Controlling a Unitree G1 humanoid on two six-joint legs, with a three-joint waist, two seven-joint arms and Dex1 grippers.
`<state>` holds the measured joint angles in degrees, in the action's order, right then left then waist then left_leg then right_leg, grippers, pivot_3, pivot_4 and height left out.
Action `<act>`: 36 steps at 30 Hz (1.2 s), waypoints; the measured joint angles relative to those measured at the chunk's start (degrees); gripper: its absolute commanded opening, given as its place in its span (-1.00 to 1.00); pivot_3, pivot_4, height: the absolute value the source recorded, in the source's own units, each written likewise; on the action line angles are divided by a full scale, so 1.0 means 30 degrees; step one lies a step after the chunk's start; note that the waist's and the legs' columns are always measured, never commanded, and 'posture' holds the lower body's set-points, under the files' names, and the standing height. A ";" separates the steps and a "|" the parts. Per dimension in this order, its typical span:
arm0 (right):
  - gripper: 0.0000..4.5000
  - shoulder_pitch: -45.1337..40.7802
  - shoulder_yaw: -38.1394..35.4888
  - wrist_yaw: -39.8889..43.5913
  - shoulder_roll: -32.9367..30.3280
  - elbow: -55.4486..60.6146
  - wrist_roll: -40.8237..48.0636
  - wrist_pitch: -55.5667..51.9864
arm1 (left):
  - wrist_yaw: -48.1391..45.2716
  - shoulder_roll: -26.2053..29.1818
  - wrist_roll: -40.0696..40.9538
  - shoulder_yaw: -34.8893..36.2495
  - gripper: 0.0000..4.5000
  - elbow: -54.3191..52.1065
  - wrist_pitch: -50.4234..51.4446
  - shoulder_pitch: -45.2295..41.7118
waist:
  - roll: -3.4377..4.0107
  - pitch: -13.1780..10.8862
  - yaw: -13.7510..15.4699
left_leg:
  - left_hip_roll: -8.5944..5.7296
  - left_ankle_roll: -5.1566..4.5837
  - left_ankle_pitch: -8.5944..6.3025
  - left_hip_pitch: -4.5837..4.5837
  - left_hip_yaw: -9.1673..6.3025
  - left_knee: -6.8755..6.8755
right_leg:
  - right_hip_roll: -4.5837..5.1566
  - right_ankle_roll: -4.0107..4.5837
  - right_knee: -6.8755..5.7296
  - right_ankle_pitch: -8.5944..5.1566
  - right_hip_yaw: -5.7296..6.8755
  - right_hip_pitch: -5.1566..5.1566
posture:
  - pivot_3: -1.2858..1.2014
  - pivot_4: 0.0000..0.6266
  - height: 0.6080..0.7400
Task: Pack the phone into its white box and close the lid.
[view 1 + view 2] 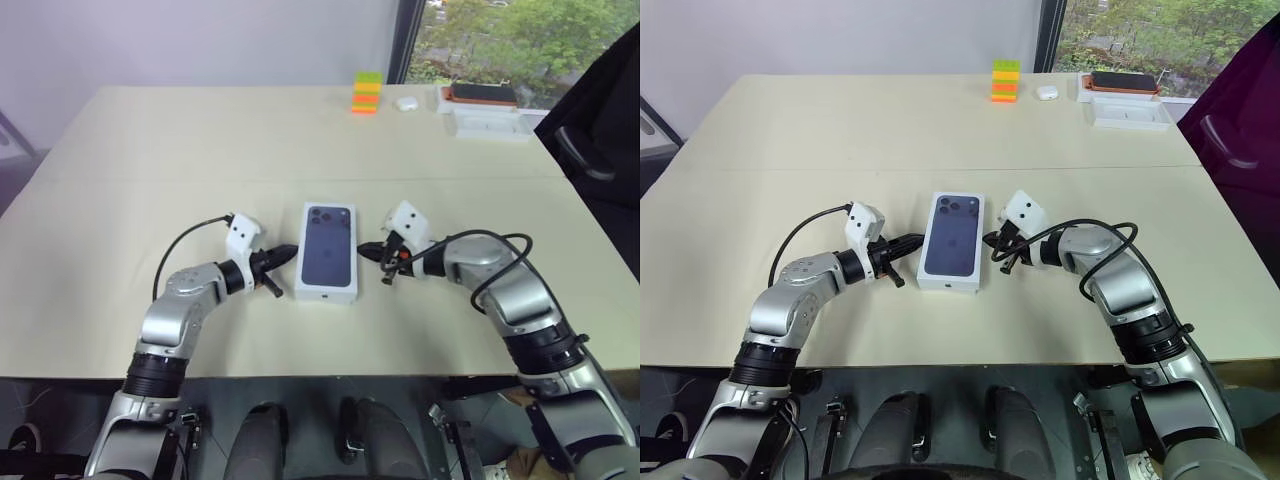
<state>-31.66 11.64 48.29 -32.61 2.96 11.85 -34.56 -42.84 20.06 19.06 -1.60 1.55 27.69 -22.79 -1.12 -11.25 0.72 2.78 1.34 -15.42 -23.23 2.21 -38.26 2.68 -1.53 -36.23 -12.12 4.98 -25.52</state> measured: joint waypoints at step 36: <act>-0.99 -0.0057 0.0307 0.0253 0.0492 0.0084 -0.0568 -0.0408 | -0.0151 0.0364 -0.0297 0.0046 -1.00 0.0013 0.0005 0.0588 | 0.0000 0.0002 -0.0024 | 0.0001 0.0002 0.0001 0.0010 0.0001 -0.0001 | -0.0001 0.0002 -0.0011 0.0001 -0.0003 0.0001 | 0.03 -0.52 1.00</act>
<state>-31.84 12.56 49.05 -31.14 3.21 10.14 -35.79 -43.29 21.15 18.17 -1.46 1.59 27.71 -21.03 -1.12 -11.25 0.64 2.78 1.35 -15.42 -23.20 2.21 -38.27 2.68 -1.52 -36.26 -12.12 4.97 -25.51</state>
